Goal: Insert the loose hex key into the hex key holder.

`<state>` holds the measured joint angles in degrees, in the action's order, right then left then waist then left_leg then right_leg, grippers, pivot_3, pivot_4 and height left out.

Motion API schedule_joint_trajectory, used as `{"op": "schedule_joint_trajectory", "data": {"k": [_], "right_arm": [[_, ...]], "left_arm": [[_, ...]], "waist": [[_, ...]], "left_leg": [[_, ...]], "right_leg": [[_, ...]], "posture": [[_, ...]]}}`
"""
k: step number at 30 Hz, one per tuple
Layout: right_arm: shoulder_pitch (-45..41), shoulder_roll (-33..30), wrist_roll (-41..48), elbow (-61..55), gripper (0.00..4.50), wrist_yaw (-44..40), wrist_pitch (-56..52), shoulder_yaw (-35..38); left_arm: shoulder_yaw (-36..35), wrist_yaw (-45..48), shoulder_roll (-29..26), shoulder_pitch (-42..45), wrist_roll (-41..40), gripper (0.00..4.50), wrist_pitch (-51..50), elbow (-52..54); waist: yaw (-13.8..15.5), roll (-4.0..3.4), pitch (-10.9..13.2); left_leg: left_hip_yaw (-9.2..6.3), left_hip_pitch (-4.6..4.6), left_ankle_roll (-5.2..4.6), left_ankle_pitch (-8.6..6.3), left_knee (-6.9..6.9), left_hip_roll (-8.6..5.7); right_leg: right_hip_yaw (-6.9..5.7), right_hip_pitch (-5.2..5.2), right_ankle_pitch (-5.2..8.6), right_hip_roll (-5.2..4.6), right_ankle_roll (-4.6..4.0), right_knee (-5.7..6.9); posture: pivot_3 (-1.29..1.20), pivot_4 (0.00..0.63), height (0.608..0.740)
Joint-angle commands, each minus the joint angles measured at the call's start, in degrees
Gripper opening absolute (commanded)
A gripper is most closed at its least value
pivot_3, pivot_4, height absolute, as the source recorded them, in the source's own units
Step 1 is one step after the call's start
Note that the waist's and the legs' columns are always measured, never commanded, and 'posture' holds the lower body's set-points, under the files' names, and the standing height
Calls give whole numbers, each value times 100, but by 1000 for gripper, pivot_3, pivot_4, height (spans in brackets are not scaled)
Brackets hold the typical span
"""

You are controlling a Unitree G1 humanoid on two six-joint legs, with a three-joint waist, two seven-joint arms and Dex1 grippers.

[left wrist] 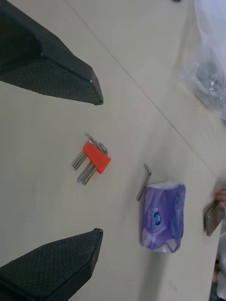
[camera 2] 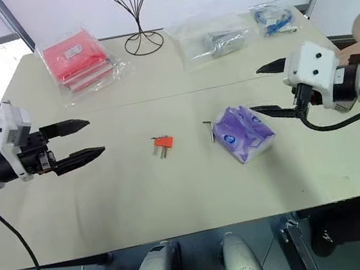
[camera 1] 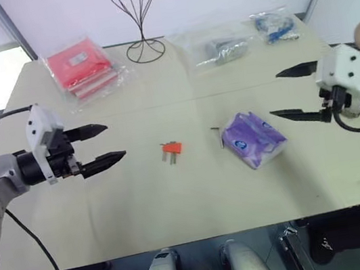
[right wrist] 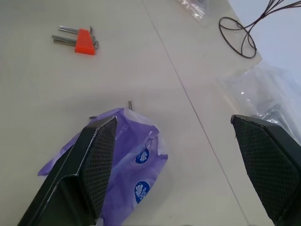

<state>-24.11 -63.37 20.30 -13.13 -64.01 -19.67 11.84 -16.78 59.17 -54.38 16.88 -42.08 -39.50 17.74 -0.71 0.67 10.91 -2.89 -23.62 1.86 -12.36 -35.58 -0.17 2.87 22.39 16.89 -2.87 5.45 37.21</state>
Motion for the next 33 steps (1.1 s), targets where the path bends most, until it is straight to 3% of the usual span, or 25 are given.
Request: {"op": "schedule_joint_trajectory", "data": {"k": [1,8,15,22,29,33], "right_arm": [[-45,-71,99,-189,4019,12,-35,173],[-35,39,474,-881,4019,251,-595,174],[12,-4,448,-982,4019,268,-662,59],[350,-114,616,-1275,4019,237,-868,400],[847,-110,564,-1476,4019,287,-945,470],[1584,-79,241,-1082,4019,-10,-319,685]], "left_arm": [[-164,16,-89,146,-93,4407,63,141],[-298,-58,-152,360,-371,4407,-270,-42],[27,-104,-14,389,-20,4407,3,-215],[76,-44,33,338,21,4407,37,-159],[338,40,91,499,242,4407,216,-374],[381,-23,145,538,242,4407,191,-324]], "waist": [[-3,0,0],[-15,-2,1],[-4,-2,1],[-2,-2,1],[2,-1,1],[16,0,0]], "left_leg": [[0,0,0,0,0,0],[0,-3,0,0,1,1],[4,-4,0,0,0,0],[2,-5,0,0,1,1],[3,-5,0,0,-2,0],[1,-6,0,0,-2,1]], "right_leg": [[0,1,0,0,0,0],[0,6,-2,3,3,2],[0,5,-2,5,4,2],[0,7,-3,5,6,2],[0,5,-3,6,5,2],[-2,3,-11,11,20,2]], "posture": [[0,150,740],[0,150,740],[0,150,740],[0,150,740],[0,150,740],[0,150,740]]}}
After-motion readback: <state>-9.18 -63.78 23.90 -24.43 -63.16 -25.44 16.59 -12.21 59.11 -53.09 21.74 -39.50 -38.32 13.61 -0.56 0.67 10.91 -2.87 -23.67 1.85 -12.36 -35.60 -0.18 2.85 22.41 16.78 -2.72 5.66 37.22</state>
